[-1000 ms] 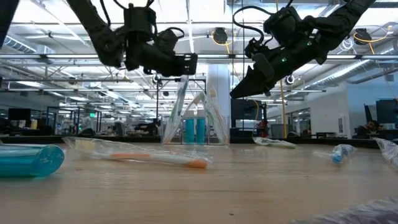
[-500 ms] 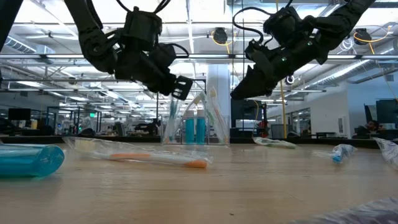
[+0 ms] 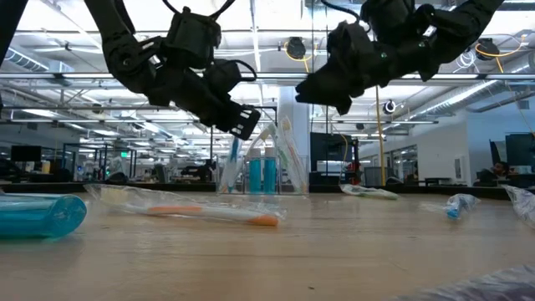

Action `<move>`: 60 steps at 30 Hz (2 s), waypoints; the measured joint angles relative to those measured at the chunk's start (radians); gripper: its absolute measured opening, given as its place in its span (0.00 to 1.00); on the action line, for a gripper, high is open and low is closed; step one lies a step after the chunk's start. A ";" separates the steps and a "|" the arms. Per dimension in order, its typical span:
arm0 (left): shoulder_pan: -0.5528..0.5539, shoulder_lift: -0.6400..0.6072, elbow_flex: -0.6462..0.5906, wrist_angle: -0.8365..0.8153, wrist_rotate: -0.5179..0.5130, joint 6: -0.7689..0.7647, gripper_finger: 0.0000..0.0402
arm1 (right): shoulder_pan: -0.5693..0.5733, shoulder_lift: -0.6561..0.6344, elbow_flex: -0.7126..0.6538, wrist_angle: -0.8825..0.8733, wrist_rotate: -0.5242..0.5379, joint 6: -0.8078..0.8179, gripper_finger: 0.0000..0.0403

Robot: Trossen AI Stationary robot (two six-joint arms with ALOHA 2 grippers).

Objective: Pick & Place toothbrushing station
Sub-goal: Put the blue toothbrush into the transparent organizer, then put the violet toothbrush into the transparent organizer

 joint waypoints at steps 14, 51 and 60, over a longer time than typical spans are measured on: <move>-0.023 -0.225 0.006 -0.375 0.105 -0.196 0.38 | 0.136 -0.079 0.000 -0.228 -0.053 0.206 0.20; -0.028 -0.352 0.006 -0.546 0.158 -0.221 0.44 | 0.380 -0.270 -0.187 -0.765 -0.187 1.289 0.33; -0.029 -0.352 0.006 -0.546 0.166 -0.220 0.44 | 0.544 -0.381 -0.187 -0.757 -0.117 1.381 0.33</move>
